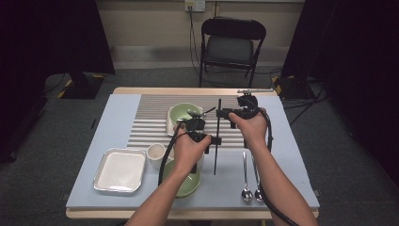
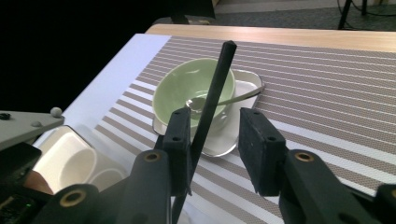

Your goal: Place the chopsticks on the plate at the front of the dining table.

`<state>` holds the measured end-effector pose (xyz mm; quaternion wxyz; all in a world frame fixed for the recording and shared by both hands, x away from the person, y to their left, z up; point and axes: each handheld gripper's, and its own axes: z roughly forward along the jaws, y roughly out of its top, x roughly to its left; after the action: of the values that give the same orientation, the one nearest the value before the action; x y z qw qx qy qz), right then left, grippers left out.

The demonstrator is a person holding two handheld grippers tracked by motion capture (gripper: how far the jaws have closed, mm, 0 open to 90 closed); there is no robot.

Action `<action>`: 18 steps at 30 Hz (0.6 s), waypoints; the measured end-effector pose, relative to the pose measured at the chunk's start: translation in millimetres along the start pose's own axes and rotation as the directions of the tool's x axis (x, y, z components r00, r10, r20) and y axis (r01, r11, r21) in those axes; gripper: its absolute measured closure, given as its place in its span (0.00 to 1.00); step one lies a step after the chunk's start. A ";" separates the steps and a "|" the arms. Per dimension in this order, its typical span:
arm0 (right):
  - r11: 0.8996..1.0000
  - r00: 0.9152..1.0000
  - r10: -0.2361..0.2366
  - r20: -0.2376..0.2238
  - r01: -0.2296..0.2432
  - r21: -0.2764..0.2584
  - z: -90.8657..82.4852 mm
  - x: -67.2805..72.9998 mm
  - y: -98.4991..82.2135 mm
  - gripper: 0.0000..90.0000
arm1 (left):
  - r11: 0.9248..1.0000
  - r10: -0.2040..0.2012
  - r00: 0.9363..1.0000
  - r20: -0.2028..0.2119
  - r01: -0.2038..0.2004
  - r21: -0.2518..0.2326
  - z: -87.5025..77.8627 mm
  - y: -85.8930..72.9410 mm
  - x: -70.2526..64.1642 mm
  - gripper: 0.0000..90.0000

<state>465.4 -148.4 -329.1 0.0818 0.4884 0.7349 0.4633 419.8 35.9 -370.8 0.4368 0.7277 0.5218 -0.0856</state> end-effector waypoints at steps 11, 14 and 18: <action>1.000 0.999 -0.022 0.030 0.022 -0.006 -0.3 -5.7 -4.5 0.63 | 1.000 0.008 1.000 -0.001 -0.008 0.019 -6.9 0.9 0.9 0.96; 1.000 0.999 -0.023 0.033 0.023 -0.005 0.7 -7.2 -5.8 0.61 | 1.000 0.011 1.000 -0.001 -0.011 0.022 -8.2 1.0 1.4 0.96; 1.000 0.999 -0.022 0.031 0.023 -0.009 0.5 -9.3 -6.6 0.56 | 1.000 0.014 1.000 -0.003 -0.014 0.024 -9.3 1.2 1.1 0.96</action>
<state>466.1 -156.1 -337.5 0.1007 0.4868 0.7369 0.4581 418.3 43.3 -365.2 0.4277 0.7367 0.5164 -0.0877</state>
